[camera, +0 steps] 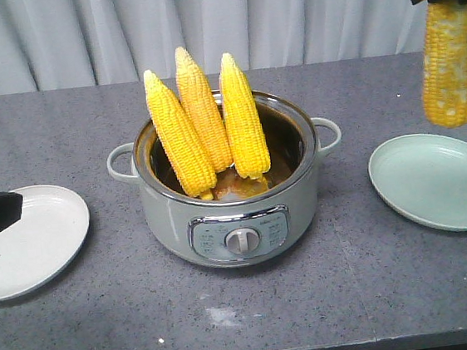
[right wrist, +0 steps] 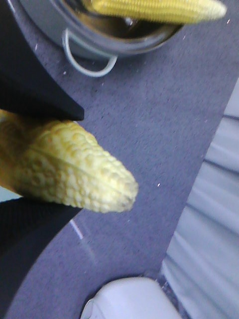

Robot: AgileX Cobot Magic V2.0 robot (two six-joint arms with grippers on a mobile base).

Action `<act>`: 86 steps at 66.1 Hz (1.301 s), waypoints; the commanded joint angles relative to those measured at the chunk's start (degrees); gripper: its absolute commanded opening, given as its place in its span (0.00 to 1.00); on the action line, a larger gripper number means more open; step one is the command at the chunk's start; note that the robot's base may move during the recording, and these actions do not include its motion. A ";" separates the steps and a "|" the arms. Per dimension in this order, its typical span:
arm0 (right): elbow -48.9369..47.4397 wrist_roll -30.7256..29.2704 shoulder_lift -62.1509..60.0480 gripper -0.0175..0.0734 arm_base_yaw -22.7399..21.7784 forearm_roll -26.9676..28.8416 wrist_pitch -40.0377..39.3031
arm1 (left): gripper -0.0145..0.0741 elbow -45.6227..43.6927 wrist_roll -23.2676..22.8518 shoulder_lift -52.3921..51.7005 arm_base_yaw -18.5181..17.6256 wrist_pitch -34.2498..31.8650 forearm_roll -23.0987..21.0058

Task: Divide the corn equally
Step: 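Lift the corn cob out of the pot with the right gripper, then lower the cob onto the green plate and open the right gripper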

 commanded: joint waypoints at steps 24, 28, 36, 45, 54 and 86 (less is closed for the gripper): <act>-1.52 4.07 9.50 0.45 -5.36 -9.42 3.28 | 0.81 -1.88 -0.14 -0.16 -0.39 -3.50 -1.06; -1.52 4.06 11.28 0.45 -7.28 -8.16 3.43 | 0.81 -1.88 -0.14 -0.16 -0.39 -3.50 -1.06; -1.52 3.85 14.87 0.45 -10.69 -5.19 3.43 | 0.81 -1.88 -0.14 -0.16 -0.39 -3.50 -1.06; -1.52 3.59 19.02 0.45 -13.51 -2.55 3.27 | 0.81 -1.88 -0.14 -0.16 -0.39 -3.50 -1.06; -1.52 3.35 22.32 0.45 -14.34 -1.45 2.78 | 0.81 -1.88 -0.14 -0.16 -0.39 -3.50 -1.06; -1.52 3.39 27.70 0.61 -14.40 1.96 -1.42 | 0.81 -1.88 -0.14 -0.16 -0.39 -3.50 -1.06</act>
